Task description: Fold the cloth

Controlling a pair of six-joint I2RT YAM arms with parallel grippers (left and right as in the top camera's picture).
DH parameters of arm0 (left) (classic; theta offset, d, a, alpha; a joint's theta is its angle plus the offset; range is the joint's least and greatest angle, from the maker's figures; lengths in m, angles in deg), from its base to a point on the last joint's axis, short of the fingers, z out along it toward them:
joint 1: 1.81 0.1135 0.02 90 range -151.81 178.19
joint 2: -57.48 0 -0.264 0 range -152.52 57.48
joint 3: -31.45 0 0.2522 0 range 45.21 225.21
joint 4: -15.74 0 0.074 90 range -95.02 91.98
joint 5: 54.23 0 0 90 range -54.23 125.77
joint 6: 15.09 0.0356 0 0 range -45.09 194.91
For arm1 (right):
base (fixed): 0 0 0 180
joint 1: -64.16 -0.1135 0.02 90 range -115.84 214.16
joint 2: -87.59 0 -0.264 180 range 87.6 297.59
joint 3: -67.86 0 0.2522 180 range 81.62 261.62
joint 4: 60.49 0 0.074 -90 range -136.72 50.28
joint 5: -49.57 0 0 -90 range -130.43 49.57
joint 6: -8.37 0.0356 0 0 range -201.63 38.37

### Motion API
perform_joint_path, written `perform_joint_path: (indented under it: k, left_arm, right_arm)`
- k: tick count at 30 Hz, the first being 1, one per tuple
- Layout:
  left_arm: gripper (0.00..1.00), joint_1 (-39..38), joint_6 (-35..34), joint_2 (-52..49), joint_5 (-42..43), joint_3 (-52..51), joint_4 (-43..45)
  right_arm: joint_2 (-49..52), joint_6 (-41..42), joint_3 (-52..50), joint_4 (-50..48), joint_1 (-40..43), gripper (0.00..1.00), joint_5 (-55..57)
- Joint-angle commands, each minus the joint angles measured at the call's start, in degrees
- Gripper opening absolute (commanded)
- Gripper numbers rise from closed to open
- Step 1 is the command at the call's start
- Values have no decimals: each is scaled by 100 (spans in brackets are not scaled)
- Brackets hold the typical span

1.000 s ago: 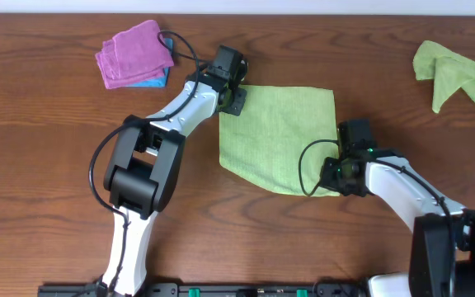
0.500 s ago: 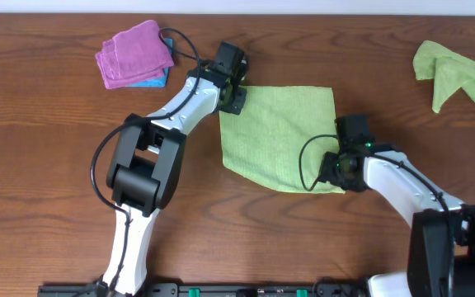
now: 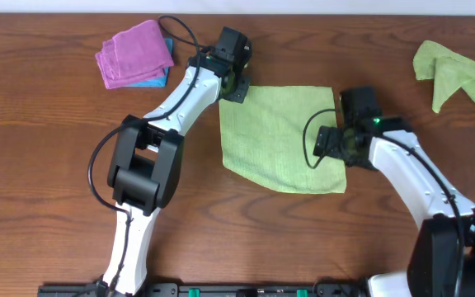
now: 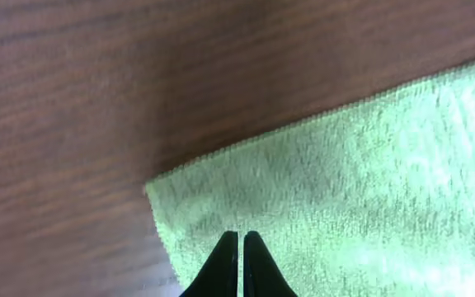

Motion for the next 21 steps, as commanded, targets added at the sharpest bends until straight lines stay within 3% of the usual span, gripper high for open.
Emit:
perform_joint_path:
  k: [1,10,14,21]
  left_arm:
    - [6,11,-61,608,-55,179,-400]
    - [6,168,-446,1799,420,-81,-1840]
    - [6,184,-647,2430,415,-1016,-1674]
    - [6,181,-1213,4336,599,-3587,-656]
  right_arm:
    - [-85,-426,387,229,57,99,361]
    - [-1604,-833,560,669,957,99,369]
    - [-2339,-940,490,680,1222,99,269]
    - [-2935,-1027,177,656,1244,99,160]
